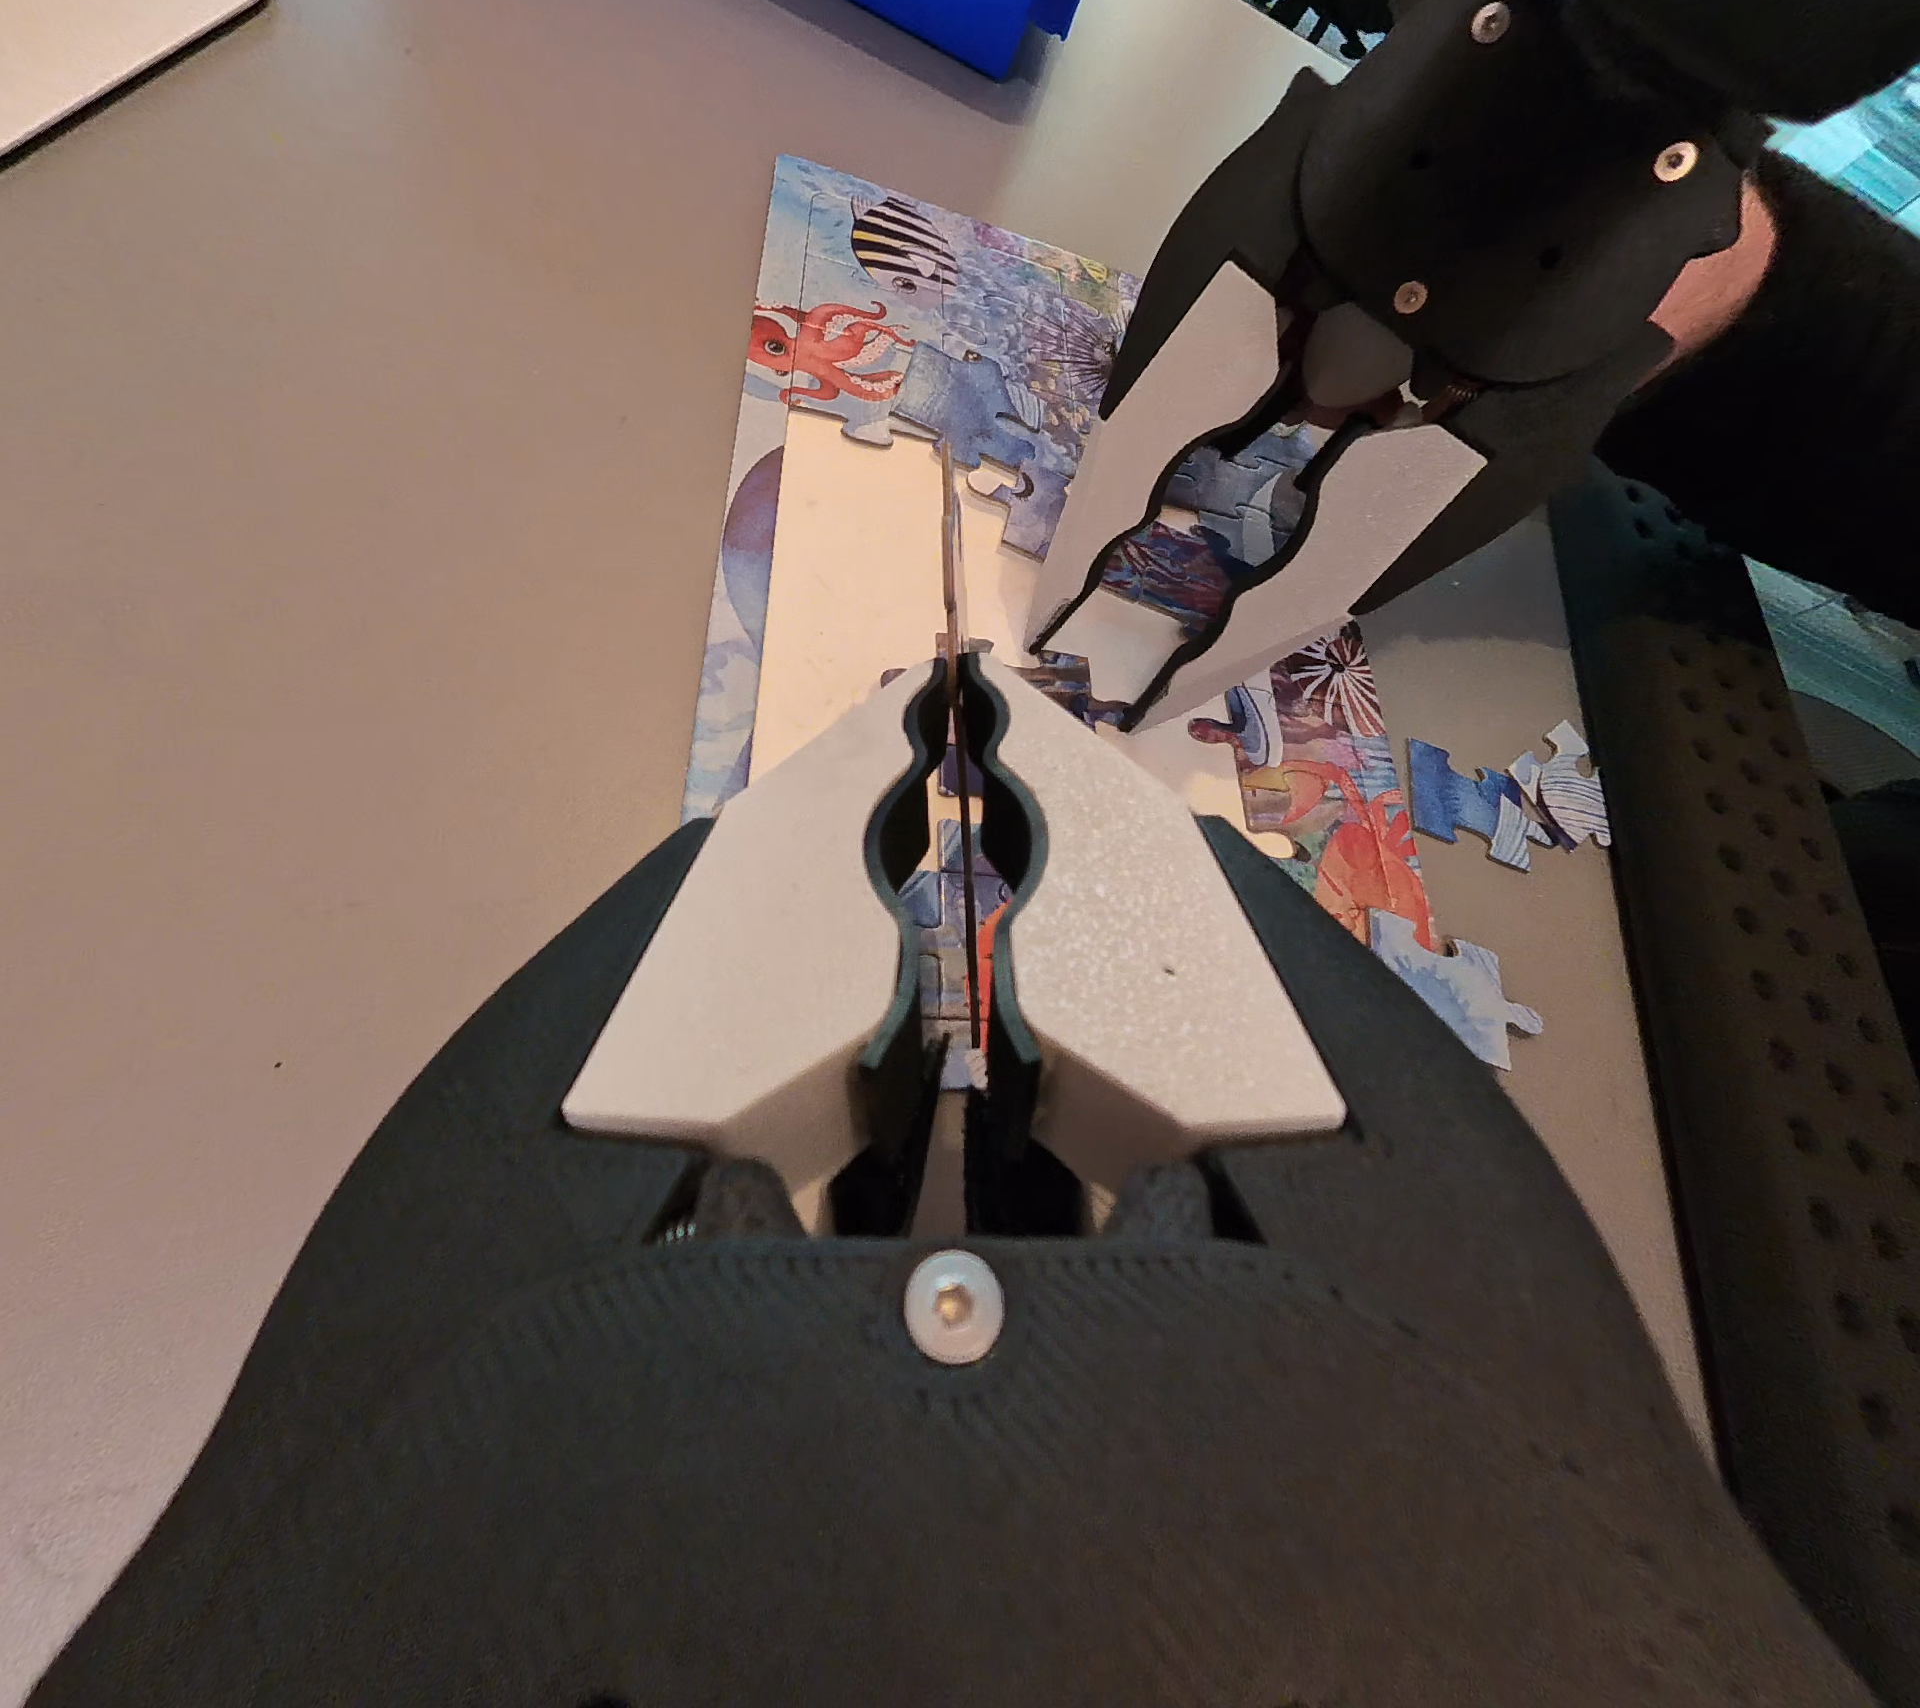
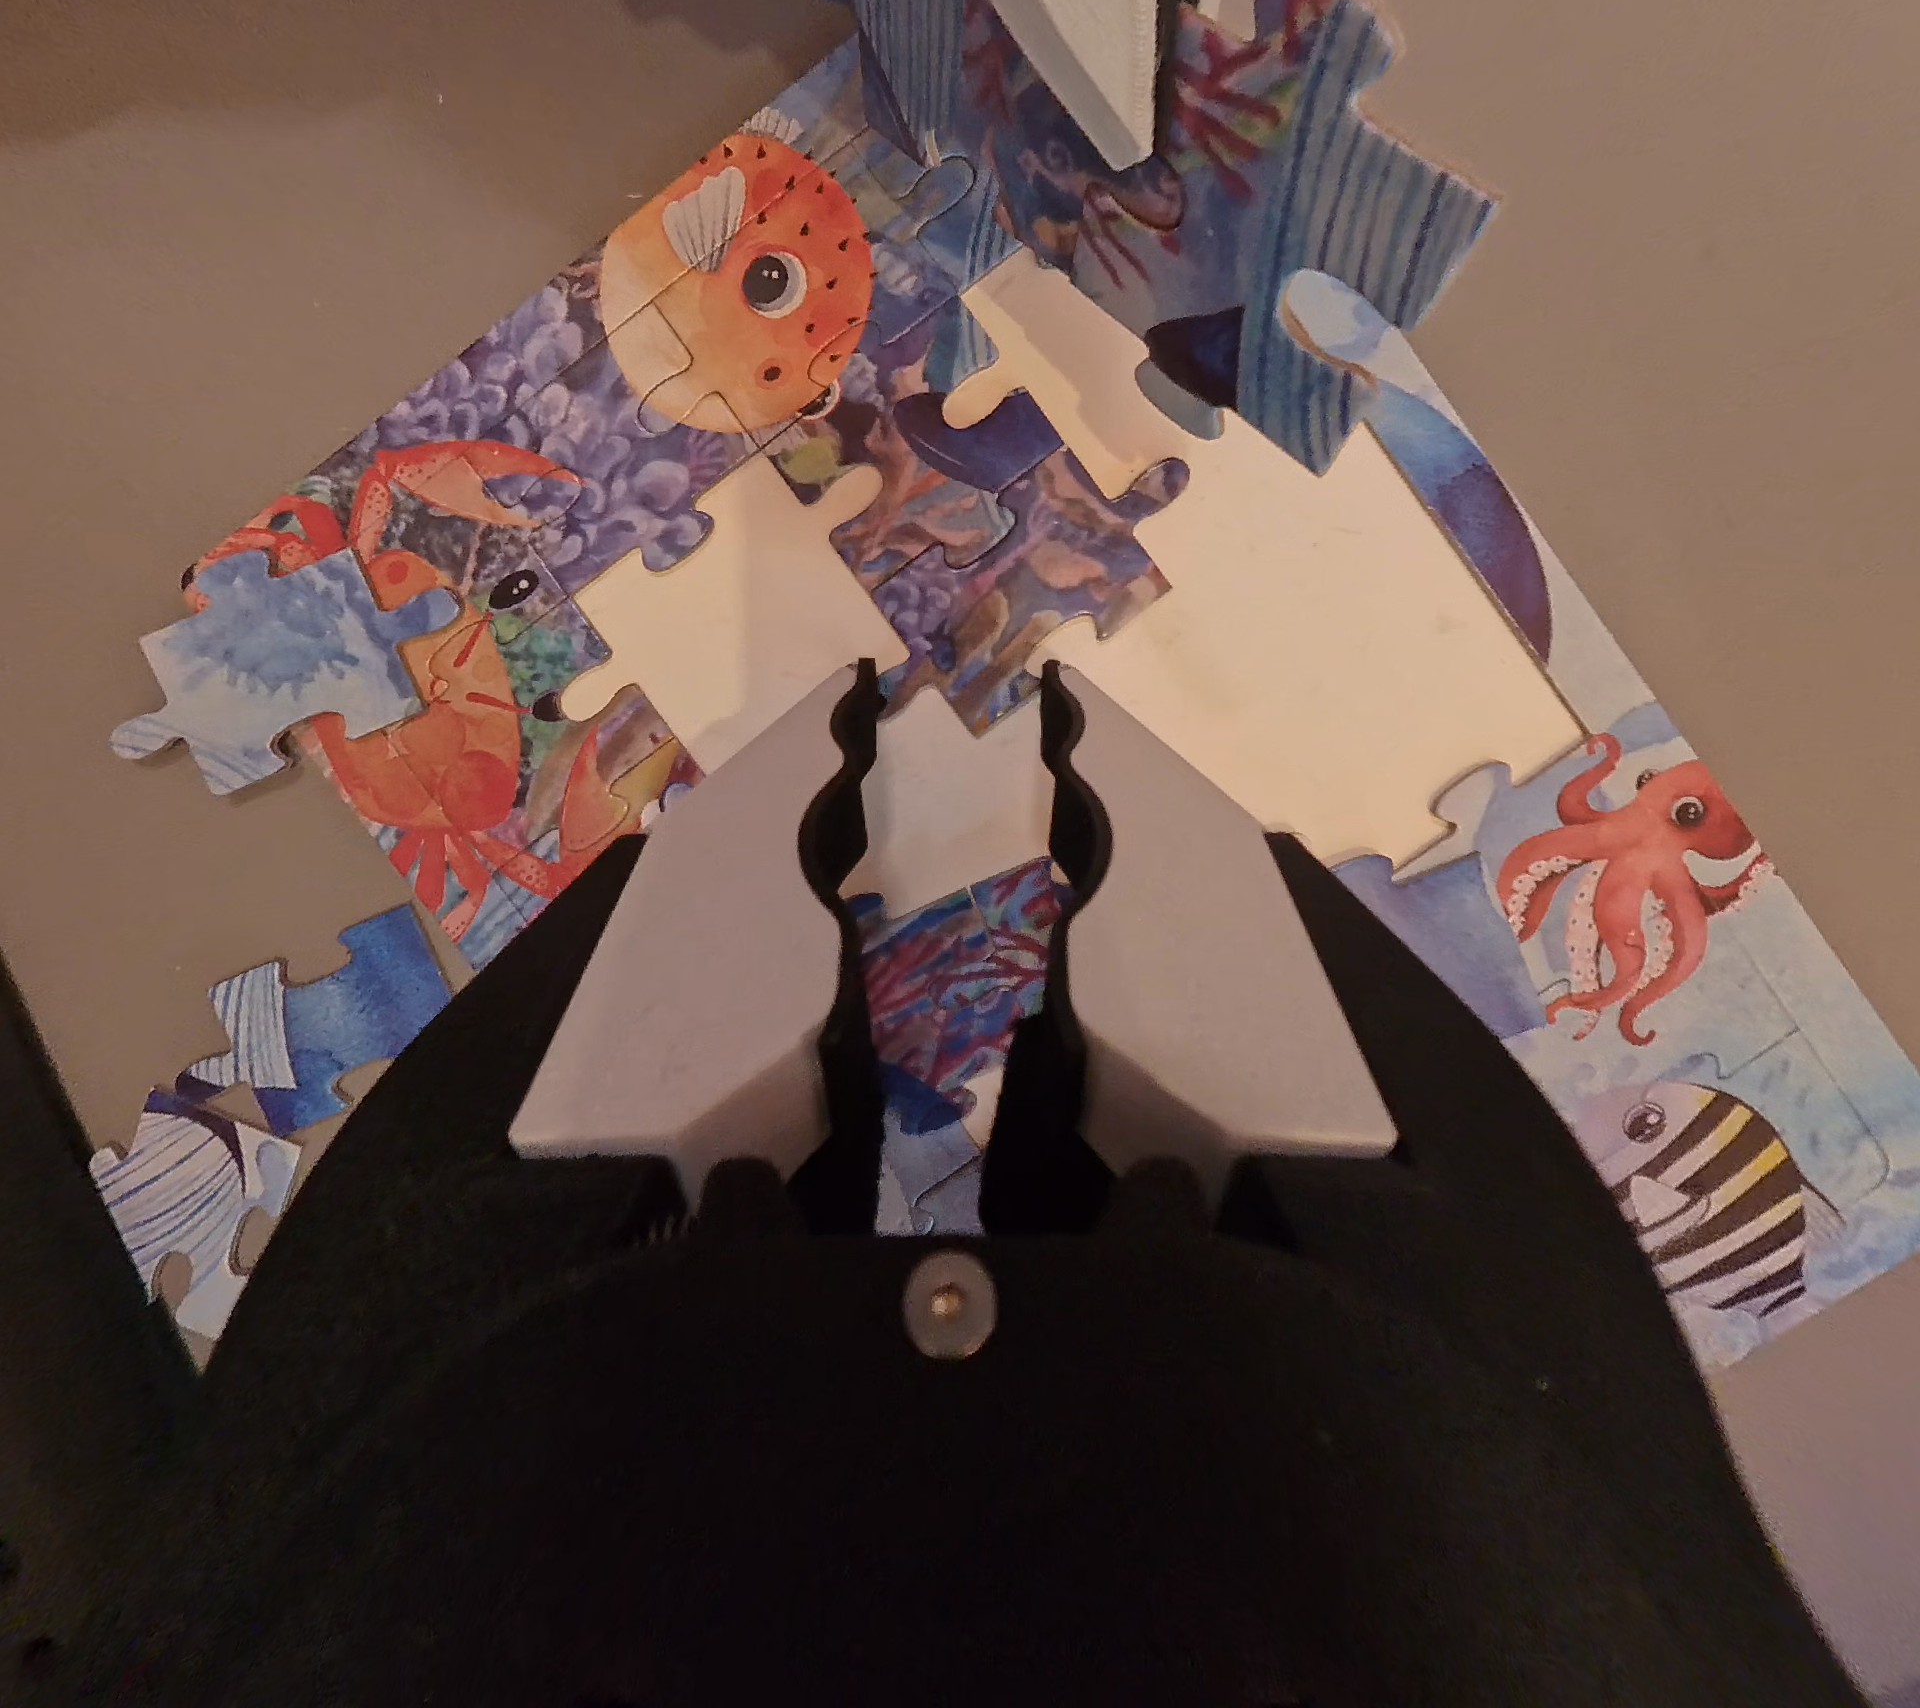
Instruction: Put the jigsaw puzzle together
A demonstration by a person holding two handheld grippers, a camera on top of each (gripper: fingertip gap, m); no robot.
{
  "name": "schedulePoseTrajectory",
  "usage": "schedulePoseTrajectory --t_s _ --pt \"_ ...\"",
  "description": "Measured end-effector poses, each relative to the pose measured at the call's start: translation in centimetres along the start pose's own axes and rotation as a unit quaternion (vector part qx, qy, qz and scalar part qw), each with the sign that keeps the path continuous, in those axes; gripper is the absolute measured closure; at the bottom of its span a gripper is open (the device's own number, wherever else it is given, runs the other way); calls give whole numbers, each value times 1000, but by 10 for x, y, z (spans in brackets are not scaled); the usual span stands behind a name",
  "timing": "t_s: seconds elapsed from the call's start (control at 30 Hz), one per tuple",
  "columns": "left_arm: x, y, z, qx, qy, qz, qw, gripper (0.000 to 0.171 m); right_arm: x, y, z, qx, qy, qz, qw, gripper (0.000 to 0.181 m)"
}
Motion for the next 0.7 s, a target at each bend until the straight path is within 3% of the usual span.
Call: schedulePoseTrajectory --t_s 0.13,0.23,0.4,0.7 --pt "-1 1 0 -1 -1 2 1000 171 -3 -4 -1 -5 -4 -11 1000 164" --pt "0 2 -1 0 3 3 1000 171 -1 -3 0 -8 -1 -15 1000 164" --pt "2 2 -3 1 8 6 1000 171 0 4 2 4 -2 3 1000 136" --pt "3 1 -4 4 13 6 1000 171 3 4 4 -2 -8 -17 1000 157"
Point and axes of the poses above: each gripper's, where its closed fingertips meet, x out along the fingers, z out of its top, y = z × x across the jaws, the point moved 2 cm from there along -x, back along the fingers
